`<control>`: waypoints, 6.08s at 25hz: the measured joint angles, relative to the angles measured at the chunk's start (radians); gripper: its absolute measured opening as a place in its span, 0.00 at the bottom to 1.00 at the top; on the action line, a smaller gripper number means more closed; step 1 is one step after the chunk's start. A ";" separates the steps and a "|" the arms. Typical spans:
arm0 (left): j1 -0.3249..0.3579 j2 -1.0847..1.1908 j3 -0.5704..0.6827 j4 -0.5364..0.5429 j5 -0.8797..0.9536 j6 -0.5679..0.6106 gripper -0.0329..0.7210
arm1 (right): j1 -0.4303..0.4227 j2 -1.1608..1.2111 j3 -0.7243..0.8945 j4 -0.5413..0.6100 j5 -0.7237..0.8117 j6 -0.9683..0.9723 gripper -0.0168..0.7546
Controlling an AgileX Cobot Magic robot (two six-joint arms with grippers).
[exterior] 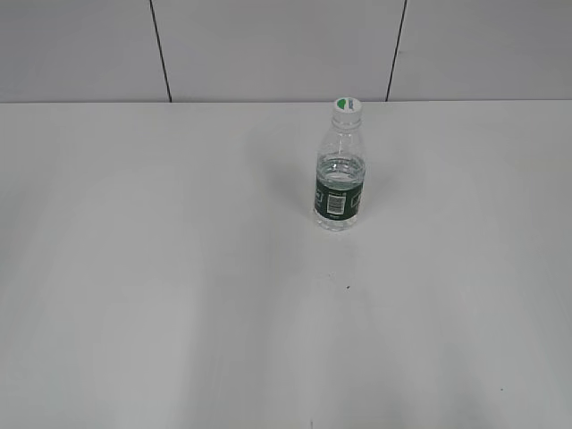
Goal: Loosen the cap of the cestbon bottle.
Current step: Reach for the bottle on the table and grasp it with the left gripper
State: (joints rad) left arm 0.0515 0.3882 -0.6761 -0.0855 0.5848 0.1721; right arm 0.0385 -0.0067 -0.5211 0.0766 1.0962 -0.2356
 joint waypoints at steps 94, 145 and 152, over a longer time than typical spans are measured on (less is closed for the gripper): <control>-0.569 1.921 -0.263 0.621 -1.792 -0.336 0.83 | 0.000 0.000 0.000 0.000 -0.001 0.000 0.78; -0.649 2.107 -0.628 0.541 -1.648 -0.396 0.81 | 0.000 0.000 0.000 0.000 -0.001 0.000 0.78; -0.653 2.108 -0.647 0.544 -1.650 -0.396 0.81 | 0.000 0.000 0.000 0.000 -0.001 0.000 0.78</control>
State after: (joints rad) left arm -0.6016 2.4959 -1.3230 0.4584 -1.0652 -0.2242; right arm 0.0385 -0.0067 -0.5211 0.0766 1.0953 -0.2356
